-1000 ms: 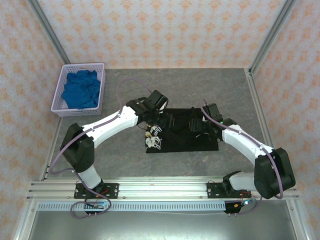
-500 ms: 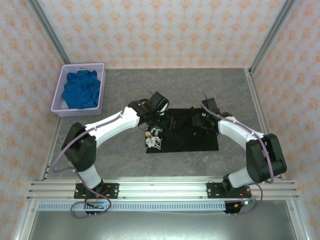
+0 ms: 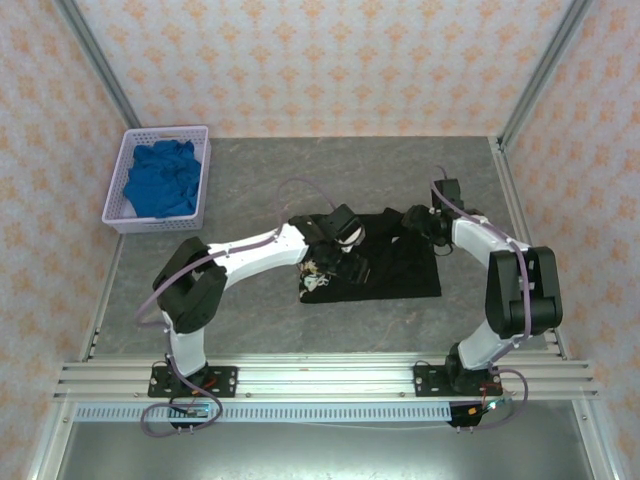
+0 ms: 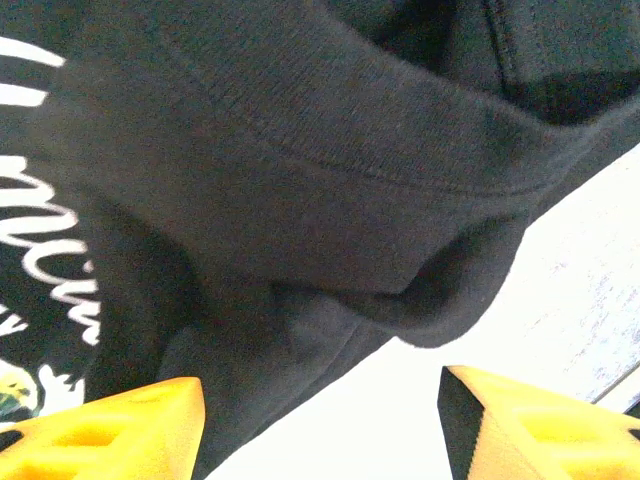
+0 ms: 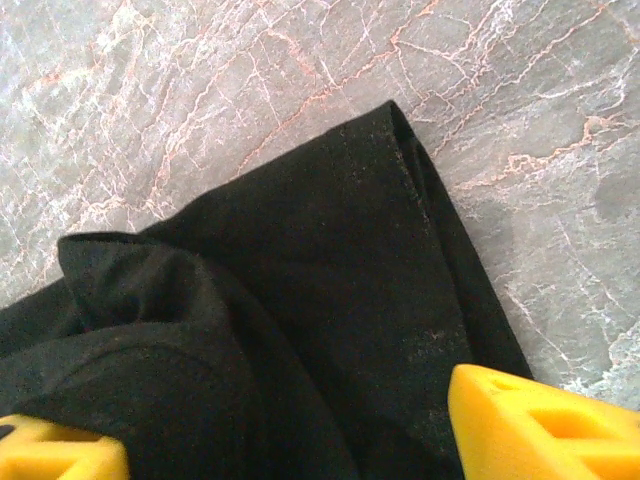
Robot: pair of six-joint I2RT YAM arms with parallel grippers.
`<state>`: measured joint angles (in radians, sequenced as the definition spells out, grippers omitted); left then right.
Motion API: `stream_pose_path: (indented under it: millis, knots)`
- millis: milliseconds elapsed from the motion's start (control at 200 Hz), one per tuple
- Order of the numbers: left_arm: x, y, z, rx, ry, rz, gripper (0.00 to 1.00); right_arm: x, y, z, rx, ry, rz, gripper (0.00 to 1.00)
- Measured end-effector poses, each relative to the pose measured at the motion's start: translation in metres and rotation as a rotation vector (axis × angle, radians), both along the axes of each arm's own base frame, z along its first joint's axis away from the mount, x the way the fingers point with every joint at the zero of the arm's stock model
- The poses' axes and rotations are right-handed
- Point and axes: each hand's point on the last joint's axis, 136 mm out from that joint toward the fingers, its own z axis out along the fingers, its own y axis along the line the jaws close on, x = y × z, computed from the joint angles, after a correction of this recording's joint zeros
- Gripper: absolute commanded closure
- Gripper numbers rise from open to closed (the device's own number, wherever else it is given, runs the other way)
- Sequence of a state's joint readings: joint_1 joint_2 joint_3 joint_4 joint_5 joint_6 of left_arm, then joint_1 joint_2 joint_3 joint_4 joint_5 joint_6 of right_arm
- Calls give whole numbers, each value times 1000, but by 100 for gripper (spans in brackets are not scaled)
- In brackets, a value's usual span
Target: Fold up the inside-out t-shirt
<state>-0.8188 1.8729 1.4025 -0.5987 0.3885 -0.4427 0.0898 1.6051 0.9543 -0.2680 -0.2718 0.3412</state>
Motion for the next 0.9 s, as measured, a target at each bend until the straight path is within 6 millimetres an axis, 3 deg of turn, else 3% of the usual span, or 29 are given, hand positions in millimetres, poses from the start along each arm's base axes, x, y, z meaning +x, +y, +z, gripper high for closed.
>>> stream_pose_path:
  millis: [110, 330, 530, 706, 901]
  knots:
    - [5, -15, 4, -19, -19, -26, 35, -6, 1, 3, 5, 11, 8, 28]
    - [6, -66, 13, -15, -111, -148, 36, -16, 1, 22, 2, -13, 31, 26]
    - [10, -77, -6, 105, -165, -191, 42, -22, -6, 24, 14, 4, 24, 24]
    - [23, -77, -16, 180, -218, -192, 68, -25, -7, 22, 15, 18, 22, 24]
    - [32, -89, -6, 172, -271, -204, 97, -26, -13, 23, 11, 22, 14, 25]
